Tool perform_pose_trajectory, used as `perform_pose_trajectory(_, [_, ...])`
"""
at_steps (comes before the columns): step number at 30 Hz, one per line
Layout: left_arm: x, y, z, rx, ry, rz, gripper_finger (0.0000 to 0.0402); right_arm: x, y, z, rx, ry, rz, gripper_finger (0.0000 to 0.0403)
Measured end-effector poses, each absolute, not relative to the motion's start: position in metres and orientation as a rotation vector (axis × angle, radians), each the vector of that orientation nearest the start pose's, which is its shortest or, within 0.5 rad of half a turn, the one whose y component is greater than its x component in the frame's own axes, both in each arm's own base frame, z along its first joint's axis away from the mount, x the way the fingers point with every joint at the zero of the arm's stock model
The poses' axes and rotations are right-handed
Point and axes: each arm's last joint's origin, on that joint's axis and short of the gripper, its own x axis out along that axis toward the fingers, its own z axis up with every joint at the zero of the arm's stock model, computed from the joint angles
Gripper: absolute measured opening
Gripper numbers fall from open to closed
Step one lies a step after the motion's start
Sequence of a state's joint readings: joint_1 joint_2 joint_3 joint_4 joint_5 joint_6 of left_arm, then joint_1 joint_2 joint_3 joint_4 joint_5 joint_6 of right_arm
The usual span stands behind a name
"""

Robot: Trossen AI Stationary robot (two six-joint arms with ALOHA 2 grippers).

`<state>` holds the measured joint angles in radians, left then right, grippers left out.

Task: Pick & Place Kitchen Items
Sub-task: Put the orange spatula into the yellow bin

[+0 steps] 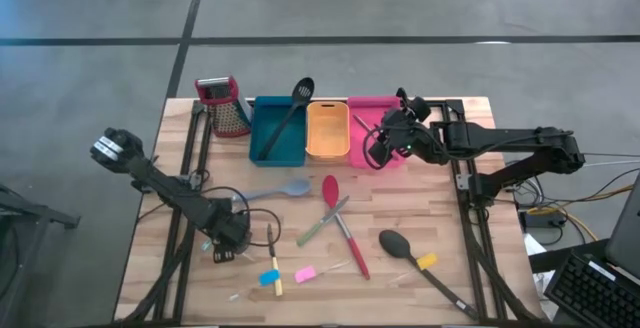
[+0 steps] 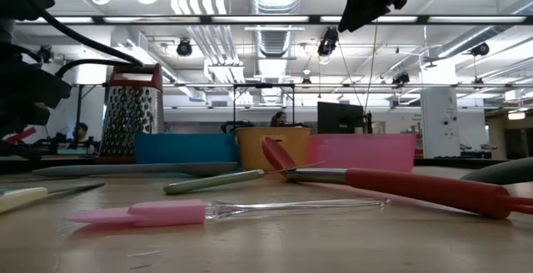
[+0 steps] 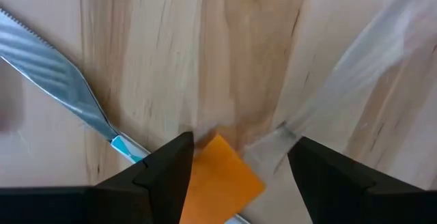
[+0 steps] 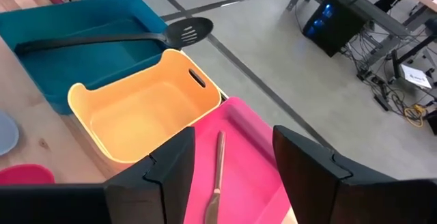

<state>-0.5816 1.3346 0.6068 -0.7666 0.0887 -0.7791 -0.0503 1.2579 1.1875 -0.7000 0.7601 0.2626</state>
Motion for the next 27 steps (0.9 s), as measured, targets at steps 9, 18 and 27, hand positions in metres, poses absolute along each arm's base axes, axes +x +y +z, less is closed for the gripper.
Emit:
perform_pose_trajectory(9, [0.1552, -0.1043, 0.1446, -0.206, 1.557, 0.061, 0.0187, 0.2491, -0.0347, 0.33, -0.041, 0.648, -0.866, 0.0167])
perform_pose_trajectory(18, [0.1553, -0.1026, 0.1444, -0.166, 1.548, 0.068, 0.0073, 0.2491, -0.0348, 0.3297, -0.037, 0.647, -0.868, 0.0139])
perform_pose_trajectory(27, [0.1549, -0.1019, 0.1452, -0.139, 1.556, 0.06, 0.0027, 0.2491, -0.0348, 0.3297, -0.041, 0.649, -0.866, 0.0111])
